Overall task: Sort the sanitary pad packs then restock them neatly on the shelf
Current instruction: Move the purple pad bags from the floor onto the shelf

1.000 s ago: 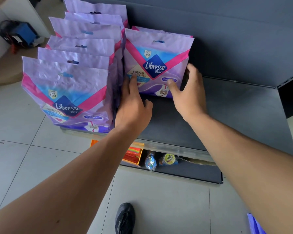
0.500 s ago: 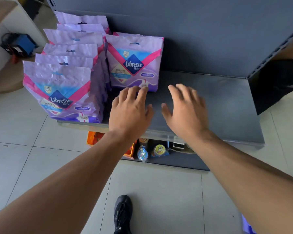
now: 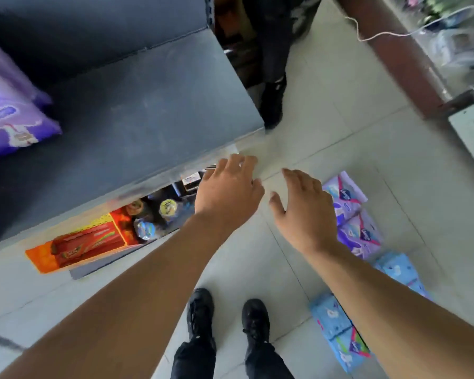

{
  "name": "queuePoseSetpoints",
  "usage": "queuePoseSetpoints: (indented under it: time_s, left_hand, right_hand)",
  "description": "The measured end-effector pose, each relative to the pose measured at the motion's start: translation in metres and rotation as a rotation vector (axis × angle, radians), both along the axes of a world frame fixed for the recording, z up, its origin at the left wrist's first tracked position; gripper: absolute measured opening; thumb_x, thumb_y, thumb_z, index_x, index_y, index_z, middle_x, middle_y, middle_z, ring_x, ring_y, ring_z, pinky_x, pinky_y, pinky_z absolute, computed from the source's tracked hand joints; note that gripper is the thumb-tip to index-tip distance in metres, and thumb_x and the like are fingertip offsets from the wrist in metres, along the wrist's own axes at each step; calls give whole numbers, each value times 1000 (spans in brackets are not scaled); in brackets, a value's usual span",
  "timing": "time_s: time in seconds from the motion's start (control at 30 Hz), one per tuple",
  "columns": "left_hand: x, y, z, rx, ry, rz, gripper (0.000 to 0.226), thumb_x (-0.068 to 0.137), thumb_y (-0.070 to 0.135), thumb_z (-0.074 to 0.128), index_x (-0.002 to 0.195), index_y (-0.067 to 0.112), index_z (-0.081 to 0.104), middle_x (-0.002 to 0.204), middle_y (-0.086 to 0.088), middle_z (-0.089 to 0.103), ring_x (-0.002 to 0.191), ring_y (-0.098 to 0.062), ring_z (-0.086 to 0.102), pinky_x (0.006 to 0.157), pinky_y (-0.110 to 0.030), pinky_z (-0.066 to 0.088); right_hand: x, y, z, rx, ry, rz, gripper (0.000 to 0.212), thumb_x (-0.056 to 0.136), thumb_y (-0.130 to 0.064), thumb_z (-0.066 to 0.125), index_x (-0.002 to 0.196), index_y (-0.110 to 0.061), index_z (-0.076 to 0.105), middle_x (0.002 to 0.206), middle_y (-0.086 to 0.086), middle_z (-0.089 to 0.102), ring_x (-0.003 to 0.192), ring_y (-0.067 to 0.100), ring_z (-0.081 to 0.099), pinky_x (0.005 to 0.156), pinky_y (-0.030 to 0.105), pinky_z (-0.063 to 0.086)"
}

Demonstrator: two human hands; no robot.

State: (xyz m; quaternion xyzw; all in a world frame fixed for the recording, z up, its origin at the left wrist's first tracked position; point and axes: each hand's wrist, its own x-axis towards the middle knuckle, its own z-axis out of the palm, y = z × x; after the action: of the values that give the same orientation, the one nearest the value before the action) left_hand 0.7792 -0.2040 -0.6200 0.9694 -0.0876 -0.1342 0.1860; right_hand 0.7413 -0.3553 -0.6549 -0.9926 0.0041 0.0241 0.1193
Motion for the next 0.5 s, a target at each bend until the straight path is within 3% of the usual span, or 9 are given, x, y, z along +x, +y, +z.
queuePoseSetpoints:
  time_s: [0.13,0.23,0.3,0.5]
  left_hand:
    - [0,-77,-21,14,91,-198,42,98,39,39,139,28,40,140,5,44,128,-20,41,102,-37,36]
    - [0,-131,-46,57,175,-306,43,100,39,37,142,28,37,142,4,41,129,-20,41,102,-37,36]
    - [4,-165,-70,95,210,-363,45,100,40,35,143,28,35,143,4,40,130,-19,39,103,-37,36]
    - [41,-272,-181,228,272,-461,46,100,42,35,143,25,36,144,0,42,127,-21,43,99,-38,40]
  right_hand:
    - [-36,-72,-24,18,128,-227,51,88,-43,42,123,-9,57,109,14,65,93,37,64,65,40,52]
    - [-55,-125,-52,85,296,-416,52,94,-40,47,139,-13,44,133,11,54,118,33,53,87,43,47]
    - [-60,-159,-77,166,336,-534,56,95,-40,48,144,-14,38,138,11,49,125,31,48,96,44,44]
    - [-30,-255,-187,335,402,-729,56,95,-38,51,144,-13,39,136,13,50,128,31,46,100,43,43]
